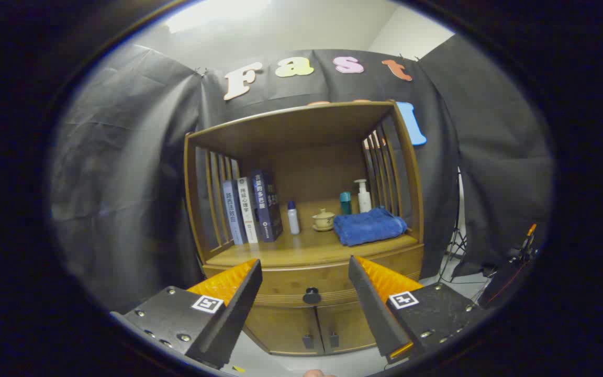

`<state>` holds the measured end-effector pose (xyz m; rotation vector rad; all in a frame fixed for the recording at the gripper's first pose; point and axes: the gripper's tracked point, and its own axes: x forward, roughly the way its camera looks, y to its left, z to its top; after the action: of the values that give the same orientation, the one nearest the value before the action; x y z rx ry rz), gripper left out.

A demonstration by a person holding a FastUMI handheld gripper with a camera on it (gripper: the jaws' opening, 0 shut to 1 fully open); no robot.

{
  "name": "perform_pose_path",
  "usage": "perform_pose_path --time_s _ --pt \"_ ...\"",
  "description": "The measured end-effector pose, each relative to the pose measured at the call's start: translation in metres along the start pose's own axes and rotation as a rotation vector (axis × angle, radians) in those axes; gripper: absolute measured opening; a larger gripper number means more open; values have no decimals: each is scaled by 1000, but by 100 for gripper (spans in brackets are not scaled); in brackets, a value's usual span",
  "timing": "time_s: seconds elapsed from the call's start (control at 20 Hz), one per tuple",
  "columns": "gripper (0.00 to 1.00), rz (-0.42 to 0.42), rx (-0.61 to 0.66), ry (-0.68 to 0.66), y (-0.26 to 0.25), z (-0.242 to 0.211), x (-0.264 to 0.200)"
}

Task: Pull open the drawer, take out the items inside it, and place them on the countertop above the cabinet.

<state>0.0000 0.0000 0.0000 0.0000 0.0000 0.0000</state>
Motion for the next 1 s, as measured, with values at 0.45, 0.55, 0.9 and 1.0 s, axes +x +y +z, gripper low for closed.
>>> perform_pose_path --time_s 0.45,0.55,0.9,1.0 --pt "99 7 -20 28 24 -30 -14" --pt "99 -1 -32 26 23 -32 -14" --pt "99 -30 -33 42 17 -43 -16" --pt "99 -44 -23 54 13 -48 -14"
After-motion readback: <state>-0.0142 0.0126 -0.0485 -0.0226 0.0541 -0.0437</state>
